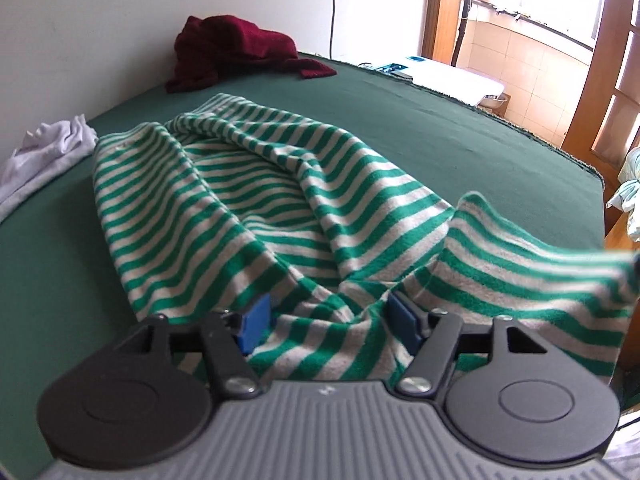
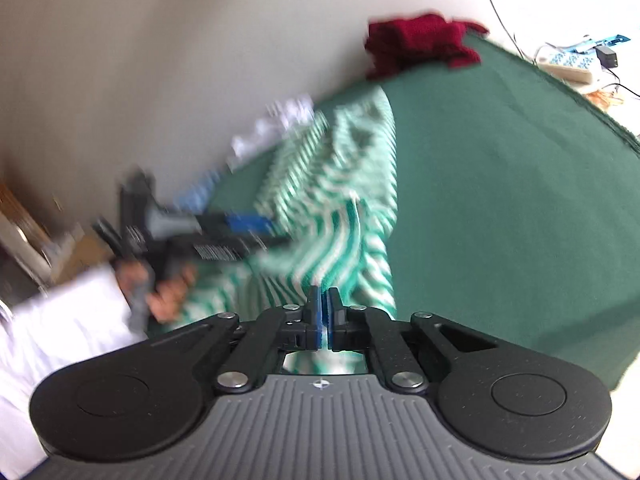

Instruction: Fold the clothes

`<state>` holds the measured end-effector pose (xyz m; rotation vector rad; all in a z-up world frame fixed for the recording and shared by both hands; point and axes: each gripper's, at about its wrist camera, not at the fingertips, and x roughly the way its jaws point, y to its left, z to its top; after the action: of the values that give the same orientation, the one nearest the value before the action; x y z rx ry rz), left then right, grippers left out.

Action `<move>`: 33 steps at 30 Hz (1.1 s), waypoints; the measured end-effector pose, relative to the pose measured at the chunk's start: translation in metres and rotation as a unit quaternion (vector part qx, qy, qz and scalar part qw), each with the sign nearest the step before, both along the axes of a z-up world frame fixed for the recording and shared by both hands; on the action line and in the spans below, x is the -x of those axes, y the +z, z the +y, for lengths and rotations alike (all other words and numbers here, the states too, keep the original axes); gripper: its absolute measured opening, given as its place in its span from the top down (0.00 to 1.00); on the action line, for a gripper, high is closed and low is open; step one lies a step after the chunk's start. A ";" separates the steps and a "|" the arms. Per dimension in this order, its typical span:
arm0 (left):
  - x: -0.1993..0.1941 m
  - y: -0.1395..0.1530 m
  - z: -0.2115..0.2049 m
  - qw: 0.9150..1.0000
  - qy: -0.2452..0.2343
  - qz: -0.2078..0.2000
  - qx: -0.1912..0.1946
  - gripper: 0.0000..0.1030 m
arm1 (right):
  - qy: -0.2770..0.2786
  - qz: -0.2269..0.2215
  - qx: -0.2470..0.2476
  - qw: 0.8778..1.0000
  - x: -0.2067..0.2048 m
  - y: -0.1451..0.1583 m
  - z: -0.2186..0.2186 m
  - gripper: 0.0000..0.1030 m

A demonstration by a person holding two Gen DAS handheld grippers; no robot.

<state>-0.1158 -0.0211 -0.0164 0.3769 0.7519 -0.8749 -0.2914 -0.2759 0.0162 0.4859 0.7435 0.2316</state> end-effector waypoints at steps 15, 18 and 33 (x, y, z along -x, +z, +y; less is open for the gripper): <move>0.075 0.044 0.038 0.998 -0.012 -0.066 -0.011 0.25 | 0.014 -0.046 0.080 0.996 -0.038 0.001 0.048 0.75; 0.090 0.012 0.042 0.991 -0.013 -0.092 -0.091 0.28 | 0.032 -0.010 0.109 0.993 -0.041 -0.015 0.051 0.75; 0.107 0.038 0.086 0.995 0.034 -0.081 -0.047 0.18 | 0.045 -0.086 0.081 0.992 -0.048 0.008 0.081 0.53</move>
<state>-0.2230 0.0645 0.0217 0.4976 0.6526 -0.7369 -0.2439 -0.1945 0.0238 0.2744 0.6099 0.2910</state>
